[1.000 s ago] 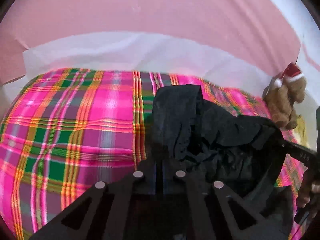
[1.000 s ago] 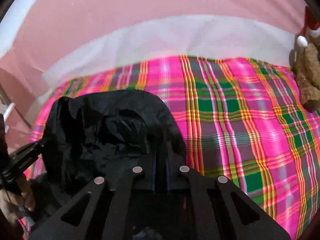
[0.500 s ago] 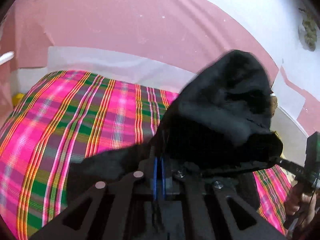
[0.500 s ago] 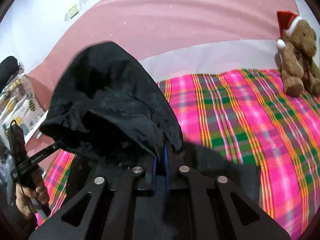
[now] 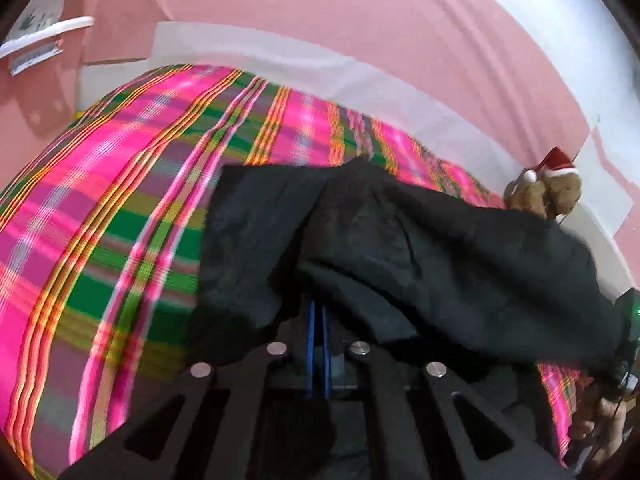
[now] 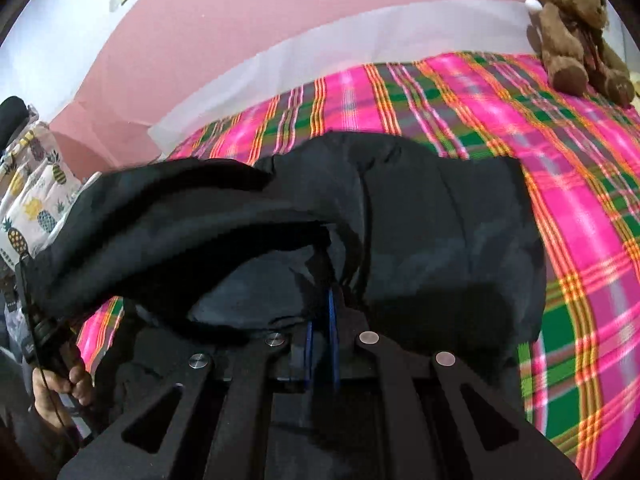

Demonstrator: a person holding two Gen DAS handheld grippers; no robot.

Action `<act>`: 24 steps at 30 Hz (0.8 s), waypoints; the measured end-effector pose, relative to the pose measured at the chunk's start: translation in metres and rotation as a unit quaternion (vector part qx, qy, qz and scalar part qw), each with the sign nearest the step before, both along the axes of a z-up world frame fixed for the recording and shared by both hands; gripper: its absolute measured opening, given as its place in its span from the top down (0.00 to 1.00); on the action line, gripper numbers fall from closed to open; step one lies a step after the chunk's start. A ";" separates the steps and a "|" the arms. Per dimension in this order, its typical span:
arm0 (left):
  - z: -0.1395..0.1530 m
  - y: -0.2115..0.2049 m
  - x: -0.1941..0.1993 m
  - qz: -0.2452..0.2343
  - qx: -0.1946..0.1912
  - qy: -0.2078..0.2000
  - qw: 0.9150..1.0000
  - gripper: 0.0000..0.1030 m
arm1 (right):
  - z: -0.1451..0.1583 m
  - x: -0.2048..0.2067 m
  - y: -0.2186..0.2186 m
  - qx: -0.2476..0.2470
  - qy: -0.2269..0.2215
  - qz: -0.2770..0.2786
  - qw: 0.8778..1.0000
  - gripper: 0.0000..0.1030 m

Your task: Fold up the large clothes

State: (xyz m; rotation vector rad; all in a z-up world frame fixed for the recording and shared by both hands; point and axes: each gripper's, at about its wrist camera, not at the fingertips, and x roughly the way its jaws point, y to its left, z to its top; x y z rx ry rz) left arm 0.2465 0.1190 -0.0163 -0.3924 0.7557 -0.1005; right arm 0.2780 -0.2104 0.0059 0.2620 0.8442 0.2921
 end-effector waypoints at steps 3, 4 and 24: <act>-0.008 0.010 -0.015 0.004 0.001 0.017 1.000 0.96 | -0.005 -0.006 0.001 -0.011 0.011 0.000 1.000 0.88; -0.008 0.013 -0.021 0.006 0.001 0.020 1.000 0.96 | -0.007 -0.008 0.000 -0.014 0.014 -0.002 1.000 0.87; -0.007 -0.079 0.012 -0.105 -0.013 0.020 0.994 0.57 | -0.037 0.006 0.019 0.134 0.067 0.001 0.989 0.96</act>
